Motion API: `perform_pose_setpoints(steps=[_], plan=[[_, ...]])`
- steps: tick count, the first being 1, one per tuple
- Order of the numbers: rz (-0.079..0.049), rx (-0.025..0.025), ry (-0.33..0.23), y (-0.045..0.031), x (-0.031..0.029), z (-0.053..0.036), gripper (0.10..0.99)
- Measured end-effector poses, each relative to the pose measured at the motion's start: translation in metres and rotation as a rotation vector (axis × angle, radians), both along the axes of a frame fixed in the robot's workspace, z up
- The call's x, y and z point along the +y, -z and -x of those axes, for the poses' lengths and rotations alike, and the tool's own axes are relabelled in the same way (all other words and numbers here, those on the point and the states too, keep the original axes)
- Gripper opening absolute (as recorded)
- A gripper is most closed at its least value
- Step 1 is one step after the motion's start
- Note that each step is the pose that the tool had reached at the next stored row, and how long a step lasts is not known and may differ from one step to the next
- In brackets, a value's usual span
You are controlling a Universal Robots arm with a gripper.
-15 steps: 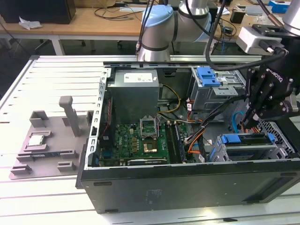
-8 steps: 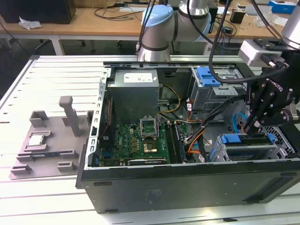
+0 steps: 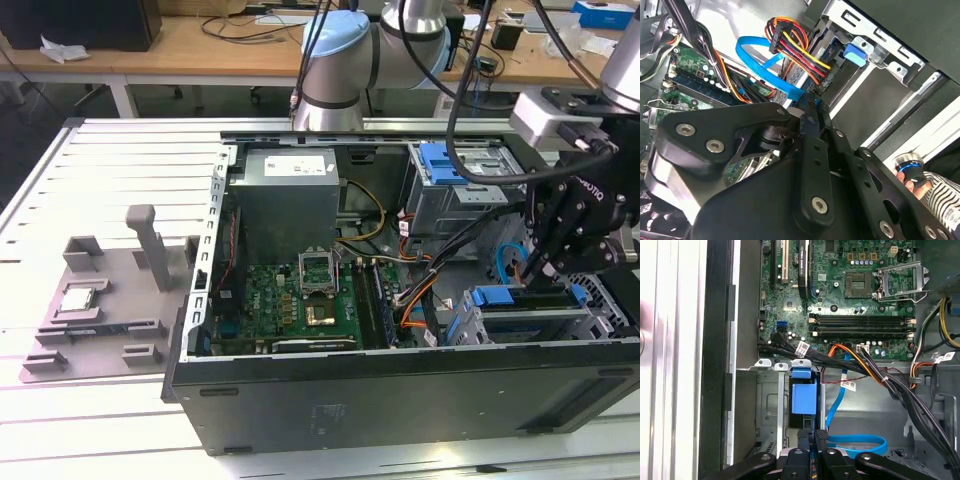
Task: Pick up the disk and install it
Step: 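Insert the second disk wire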
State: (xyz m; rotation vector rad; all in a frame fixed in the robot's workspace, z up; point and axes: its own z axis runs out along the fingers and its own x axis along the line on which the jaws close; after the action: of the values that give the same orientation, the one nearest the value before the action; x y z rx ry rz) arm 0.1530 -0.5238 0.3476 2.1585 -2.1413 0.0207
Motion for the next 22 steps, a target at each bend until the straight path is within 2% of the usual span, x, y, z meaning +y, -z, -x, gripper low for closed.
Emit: perform_pose_setpoints(steps=[8,16,22], plan=[[0.0,0.0,-0.011,0.0031,-0.0023,-0.0003,0.161],[-0.007,0.0,-0.012,0.0048,-0.0028,0.0017,0.161],[-0.007,0.0,-0.012,0.0059,-0.0028,-0.0024,0.161]])
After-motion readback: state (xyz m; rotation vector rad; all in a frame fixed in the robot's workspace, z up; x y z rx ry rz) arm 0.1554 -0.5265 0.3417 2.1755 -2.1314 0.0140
